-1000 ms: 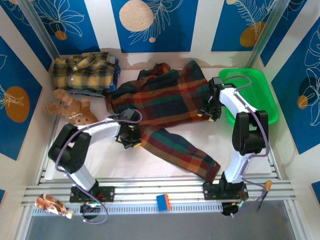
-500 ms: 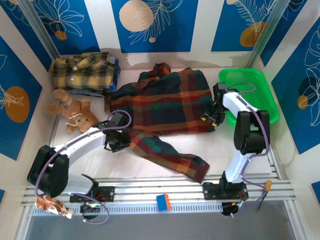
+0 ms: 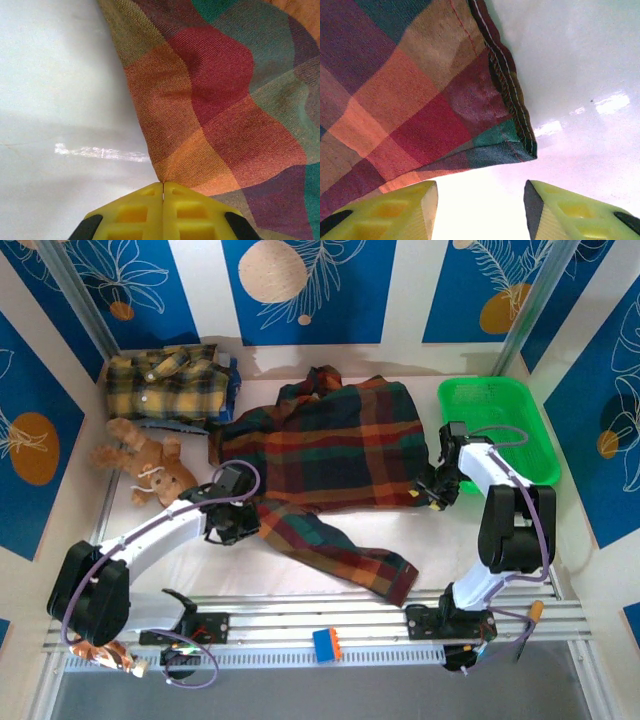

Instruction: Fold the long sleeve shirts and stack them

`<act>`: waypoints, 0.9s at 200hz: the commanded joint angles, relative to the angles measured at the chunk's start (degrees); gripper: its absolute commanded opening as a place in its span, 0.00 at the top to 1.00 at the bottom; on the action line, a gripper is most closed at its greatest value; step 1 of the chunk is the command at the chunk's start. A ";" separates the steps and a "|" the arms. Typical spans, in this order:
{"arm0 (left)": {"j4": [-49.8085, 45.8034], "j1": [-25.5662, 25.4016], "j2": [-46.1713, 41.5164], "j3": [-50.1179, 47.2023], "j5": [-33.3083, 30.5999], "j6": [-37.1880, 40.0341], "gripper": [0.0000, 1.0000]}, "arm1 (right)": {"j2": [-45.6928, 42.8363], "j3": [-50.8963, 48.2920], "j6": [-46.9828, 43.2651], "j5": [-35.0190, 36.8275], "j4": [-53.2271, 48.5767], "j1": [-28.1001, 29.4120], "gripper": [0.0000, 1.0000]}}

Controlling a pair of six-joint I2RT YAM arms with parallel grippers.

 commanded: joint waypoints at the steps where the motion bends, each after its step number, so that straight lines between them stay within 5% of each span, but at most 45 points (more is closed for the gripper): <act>1: -0.17 0.49 -0.67 -1.19 1.70 1.55 1.00 | 1.82 -1.41 2.67 -0.96 1.01 -1.28 0.50; 180: -1.72 0.51 -5.49 -3.45 0.70 0.93 1.00 | 2.31 -6.27 4.58 0.98 2.39 1.02 0.50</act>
